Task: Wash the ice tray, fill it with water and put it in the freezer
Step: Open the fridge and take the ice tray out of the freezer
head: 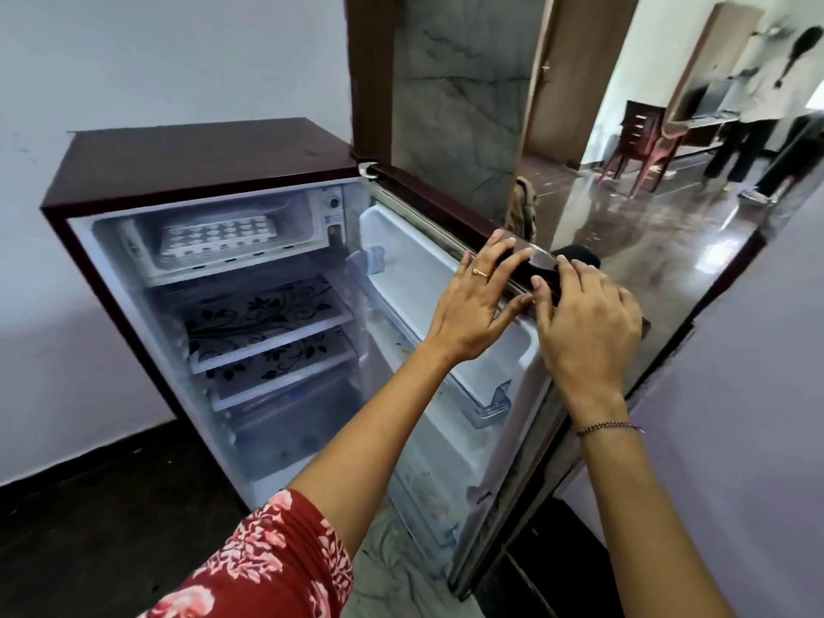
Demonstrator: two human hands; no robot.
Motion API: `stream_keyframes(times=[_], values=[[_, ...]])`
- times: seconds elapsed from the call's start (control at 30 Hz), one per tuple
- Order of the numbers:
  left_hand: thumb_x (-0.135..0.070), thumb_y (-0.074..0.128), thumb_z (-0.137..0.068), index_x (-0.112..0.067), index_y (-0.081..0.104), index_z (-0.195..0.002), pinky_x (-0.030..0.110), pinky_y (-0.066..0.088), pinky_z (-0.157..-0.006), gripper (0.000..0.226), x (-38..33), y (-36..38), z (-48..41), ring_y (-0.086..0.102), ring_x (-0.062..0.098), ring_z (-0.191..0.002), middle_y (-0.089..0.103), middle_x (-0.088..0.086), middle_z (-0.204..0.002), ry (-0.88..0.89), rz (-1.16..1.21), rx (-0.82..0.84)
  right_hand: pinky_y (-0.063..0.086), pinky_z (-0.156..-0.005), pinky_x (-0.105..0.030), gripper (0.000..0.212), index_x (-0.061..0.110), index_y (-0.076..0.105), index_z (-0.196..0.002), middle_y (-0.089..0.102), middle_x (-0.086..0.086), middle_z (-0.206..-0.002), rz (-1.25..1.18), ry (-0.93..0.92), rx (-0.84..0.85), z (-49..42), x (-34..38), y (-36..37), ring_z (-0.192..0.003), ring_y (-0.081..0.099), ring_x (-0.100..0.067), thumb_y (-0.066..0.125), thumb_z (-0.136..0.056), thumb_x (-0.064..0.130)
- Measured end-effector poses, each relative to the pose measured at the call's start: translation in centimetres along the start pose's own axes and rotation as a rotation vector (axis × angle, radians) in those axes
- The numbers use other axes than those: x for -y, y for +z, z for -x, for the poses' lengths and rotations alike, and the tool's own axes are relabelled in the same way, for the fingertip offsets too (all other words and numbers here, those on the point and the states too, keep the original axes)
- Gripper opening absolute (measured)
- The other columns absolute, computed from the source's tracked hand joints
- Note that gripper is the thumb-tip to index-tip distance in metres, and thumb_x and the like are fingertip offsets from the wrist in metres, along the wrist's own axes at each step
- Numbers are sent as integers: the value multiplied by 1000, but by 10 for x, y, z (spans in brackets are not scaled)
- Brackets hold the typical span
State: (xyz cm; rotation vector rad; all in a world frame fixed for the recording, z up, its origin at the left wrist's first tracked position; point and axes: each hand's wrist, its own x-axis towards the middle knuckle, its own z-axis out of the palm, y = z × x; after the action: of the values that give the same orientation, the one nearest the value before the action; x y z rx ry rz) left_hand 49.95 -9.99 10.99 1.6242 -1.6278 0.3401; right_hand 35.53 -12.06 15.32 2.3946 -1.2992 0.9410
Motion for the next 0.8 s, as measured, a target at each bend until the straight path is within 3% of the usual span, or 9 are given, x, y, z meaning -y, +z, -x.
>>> stream_keyframes(times=[0.13,0.33,0.67,0.73,0.8], values=[[-43,41,-96,-22,30,-146,47,13,-119,56,-4,19,-15,10,15,-147,27,1,-154,7,-48,11,40,-96,-40,55,12,53,-131,59,-9,-130,35,-13,-3,-13,-26,16,-119,54,-26,24,-100,48],[-47,36,-96,-23,26,-148,48,17,-118,58,-9,34,-30,9,14,-147,23,0,-156,3,-80,40,40,-96,-40,52,14,51,-133,58,-9,-132,77,-56,-26,-29,-54,32,-120,54,-26,31,-100,49],[-51,30,-96,-25,21,-149,51,14,-117,60,-8,31,-32,5,13,-147,17,-1,-158,14,-156,98,37,-100,-41,58,13,48,-135,54,-10,-136,66,-75,-42,-32,-60,38,-125,49,-28,25,-99,52],[-53,29,-96,-27,21,-149,52,12,-117,60,-8,26,-28,4,14,-147,15,0,-159,-12,-221,93,30,-107,-43,60,13,48,-135,51,-11,-139,19,-68,-44,-32,-57,35,-131,43,-28,23,-99,53],[-53,30,-95,-26,23,-149,49,9,-118,61,-5,19,-19,3,14,-147,13,1,-159,-87,-245,64,12,-116,-45,58,14,48,-136,47,-11,-143,-32,-48,-67,-29,-51,30,-138,35,-28,24,-99,52]])
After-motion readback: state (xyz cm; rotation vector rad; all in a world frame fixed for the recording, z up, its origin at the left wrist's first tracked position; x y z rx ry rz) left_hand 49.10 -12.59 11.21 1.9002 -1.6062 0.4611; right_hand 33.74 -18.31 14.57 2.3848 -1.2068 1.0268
